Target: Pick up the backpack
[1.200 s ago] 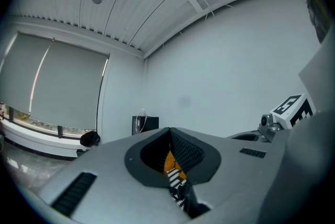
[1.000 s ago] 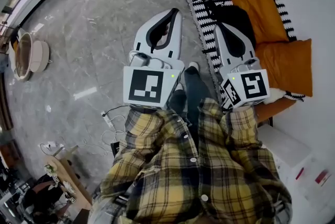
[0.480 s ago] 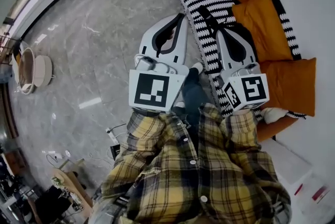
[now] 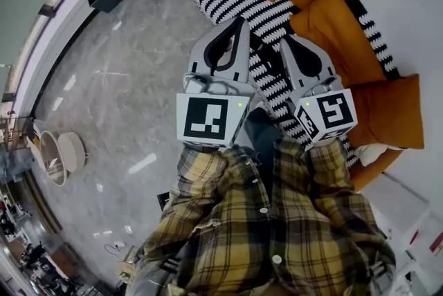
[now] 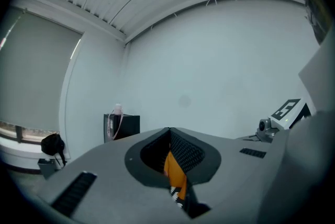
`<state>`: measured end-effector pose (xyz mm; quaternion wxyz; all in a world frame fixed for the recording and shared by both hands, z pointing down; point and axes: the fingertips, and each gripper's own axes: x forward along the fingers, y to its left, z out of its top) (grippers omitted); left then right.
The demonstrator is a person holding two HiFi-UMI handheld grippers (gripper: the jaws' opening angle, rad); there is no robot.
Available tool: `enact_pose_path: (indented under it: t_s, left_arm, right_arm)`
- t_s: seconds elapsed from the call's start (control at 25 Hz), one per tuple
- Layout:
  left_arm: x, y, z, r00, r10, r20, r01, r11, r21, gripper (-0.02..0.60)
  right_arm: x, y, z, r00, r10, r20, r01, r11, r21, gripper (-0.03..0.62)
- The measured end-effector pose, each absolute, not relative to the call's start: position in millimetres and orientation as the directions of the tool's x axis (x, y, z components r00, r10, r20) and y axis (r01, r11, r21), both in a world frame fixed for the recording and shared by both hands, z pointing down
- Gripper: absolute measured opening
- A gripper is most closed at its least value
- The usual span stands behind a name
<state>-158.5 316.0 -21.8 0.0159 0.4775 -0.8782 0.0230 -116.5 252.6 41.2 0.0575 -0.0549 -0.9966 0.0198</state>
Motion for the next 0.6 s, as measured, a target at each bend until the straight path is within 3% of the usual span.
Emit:
enact_pose_path:
  t_s: [0.28, 0.6]
  left_arm:
    - [-176.0, 223.8, -24.5, -0.385, -0.922, 0.045, -0.923, 0.385, -0.015, 0.017]
    - [-146.2, 142.6, -24.3, -0.122, -0.990, 0.066, -0.992, 0.122, -0.004, 0.017]
  right_arm:
    - [-123.1, 175.3, 42.5, -0.988, -0.049, 0.149, -0.055, 0.998, -0.033, 0.015]
    - [-73.5, 107.6, 46.6, -0.925, -0.331, 0.184, -0.345, 0.937, -0.049, 0.015]
